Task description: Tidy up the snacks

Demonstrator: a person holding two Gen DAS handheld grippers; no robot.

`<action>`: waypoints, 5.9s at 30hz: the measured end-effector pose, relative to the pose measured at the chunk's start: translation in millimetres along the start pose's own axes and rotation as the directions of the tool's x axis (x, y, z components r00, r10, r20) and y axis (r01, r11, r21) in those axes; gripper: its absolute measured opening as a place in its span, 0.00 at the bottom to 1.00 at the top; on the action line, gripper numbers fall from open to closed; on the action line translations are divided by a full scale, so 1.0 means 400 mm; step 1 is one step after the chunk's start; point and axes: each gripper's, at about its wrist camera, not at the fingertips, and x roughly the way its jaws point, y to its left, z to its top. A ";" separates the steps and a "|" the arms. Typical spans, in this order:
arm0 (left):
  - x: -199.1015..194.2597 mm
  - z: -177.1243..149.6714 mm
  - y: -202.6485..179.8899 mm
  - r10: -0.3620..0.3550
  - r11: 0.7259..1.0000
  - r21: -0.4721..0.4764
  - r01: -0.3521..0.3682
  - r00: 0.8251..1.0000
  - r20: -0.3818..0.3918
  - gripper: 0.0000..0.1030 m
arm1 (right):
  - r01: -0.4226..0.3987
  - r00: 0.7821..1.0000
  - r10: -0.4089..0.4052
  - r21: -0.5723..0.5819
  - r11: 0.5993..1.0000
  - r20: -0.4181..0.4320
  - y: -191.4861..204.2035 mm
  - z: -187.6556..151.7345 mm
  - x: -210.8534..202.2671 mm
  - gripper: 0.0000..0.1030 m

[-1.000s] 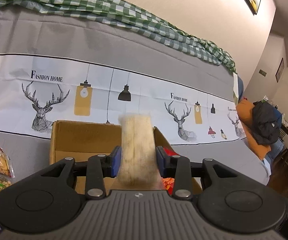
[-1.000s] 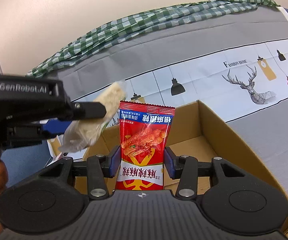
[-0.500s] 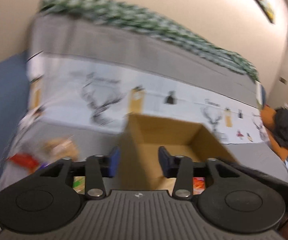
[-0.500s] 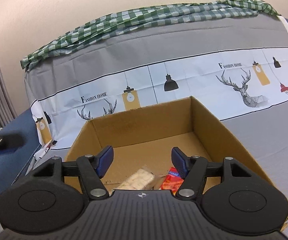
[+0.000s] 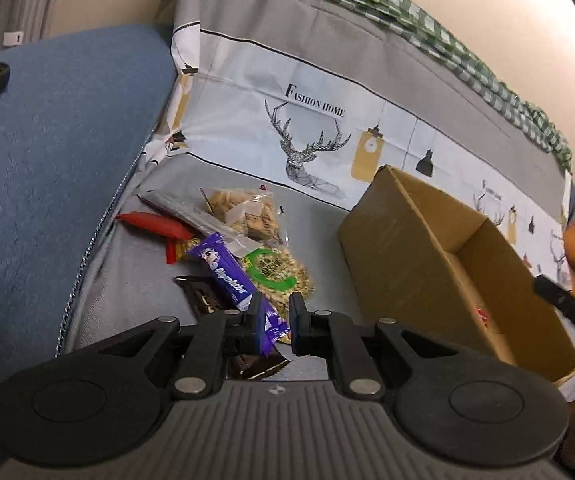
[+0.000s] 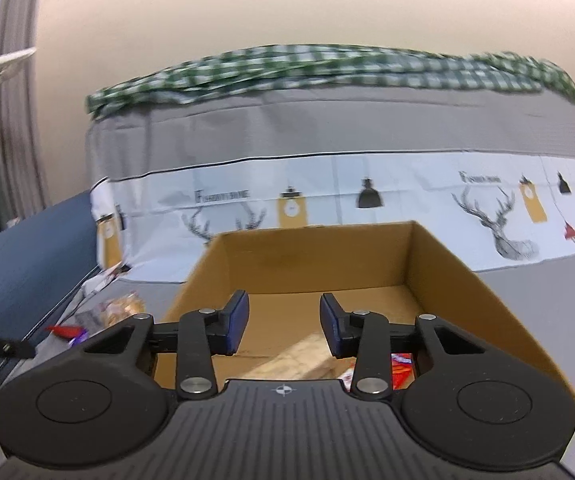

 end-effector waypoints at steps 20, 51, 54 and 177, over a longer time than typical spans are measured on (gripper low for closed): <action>-0.037 0.021 0.101 -0.075 0.964 -0.247 0.098 0.992 0.098 0.35 | -0.182 0.954 0.034 -0.485 0.855 -0.298 0.460 -0.114 0.100 0.39; -0.045 0.013 0.136 -0.079 0.945 -0.308 0.112 0.990 0.118 0.53 | -0.353 0.765 0.209 -0.126 0.927 -0.609 0.469 -0.108 0.312 0.12; -0.050 0.013 0.140 -0.082 0.942 -0.313 0.117 0.989 0.122 0.53 | -0.344 0.763 0.233 -0.074 0.936 -0.603 0.456 -0.100 0.281 0.11; 0.054 -0.016 0.008 0.036 0.996 -0.071 -0.049 0.983 -0.178 0.24 | -0.359 0.844 0.269 -0.116 0.926 -0.465 0.378 -0.155 0.095 0.15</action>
